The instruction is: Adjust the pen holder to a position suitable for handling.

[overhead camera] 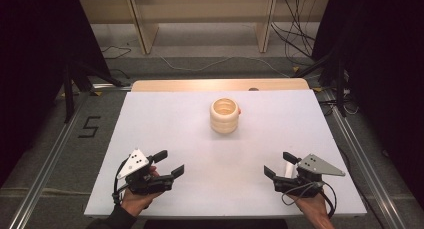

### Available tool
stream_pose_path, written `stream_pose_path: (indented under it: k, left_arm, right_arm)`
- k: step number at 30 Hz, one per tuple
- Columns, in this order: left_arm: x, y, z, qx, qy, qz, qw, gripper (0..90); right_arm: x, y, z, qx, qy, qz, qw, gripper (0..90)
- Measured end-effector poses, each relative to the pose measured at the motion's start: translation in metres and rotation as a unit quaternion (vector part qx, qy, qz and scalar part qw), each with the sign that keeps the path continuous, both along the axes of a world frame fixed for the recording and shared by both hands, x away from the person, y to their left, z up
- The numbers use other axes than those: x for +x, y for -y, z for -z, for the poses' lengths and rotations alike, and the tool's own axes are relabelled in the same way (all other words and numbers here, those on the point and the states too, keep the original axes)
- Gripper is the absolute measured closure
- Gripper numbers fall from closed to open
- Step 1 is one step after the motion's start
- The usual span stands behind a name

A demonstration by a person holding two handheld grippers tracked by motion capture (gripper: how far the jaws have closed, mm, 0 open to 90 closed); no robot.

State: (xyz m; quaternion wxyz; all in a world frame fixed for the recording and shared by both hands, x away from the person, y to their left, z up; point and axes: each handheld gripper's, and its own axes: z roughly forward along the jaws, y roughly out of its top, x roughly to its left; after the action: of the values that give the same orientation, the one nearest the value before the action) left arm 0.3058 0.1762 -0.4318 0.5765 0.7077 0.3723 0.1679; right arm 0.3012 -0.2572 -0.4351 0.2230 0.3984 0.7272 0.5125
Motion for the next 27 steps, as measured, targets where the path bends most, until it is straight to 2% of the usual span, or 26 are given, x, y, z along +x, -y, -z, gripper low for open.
stream_pose_path:
  k: [15,22,23,27]
  left_arm:
    - [0.0,0.0,0.0,-0.001,-0.001,-0.001,1.0,18.9]
    - [0.001,-0.001,0.0,-0.002,-0.002,-0.003,1.0,18.9]
    - [0.001,-0.001,0.0,-0.002,-0.002,-0.003,1.0,19.0]
    - [0.001,-0.001,0.0,-0.003,-0.002,-0.004,1.0,19.0]
  right_arm:
    - [0.002,0.0,-0.003,-0.001,-0.001,-0.004,1.0,17.7]
    - [0.006,-0.002,-0.016,-0.019,0.006,-0.029,0.9994,17.8]
    - [0.009,-0.003,-0.02,-0.029,0.004,-0.041,0.9987,17.8]
    - [0.013,-0.005,-0.027,-0.037,-0.004,-0.055,0.9978,17.8]
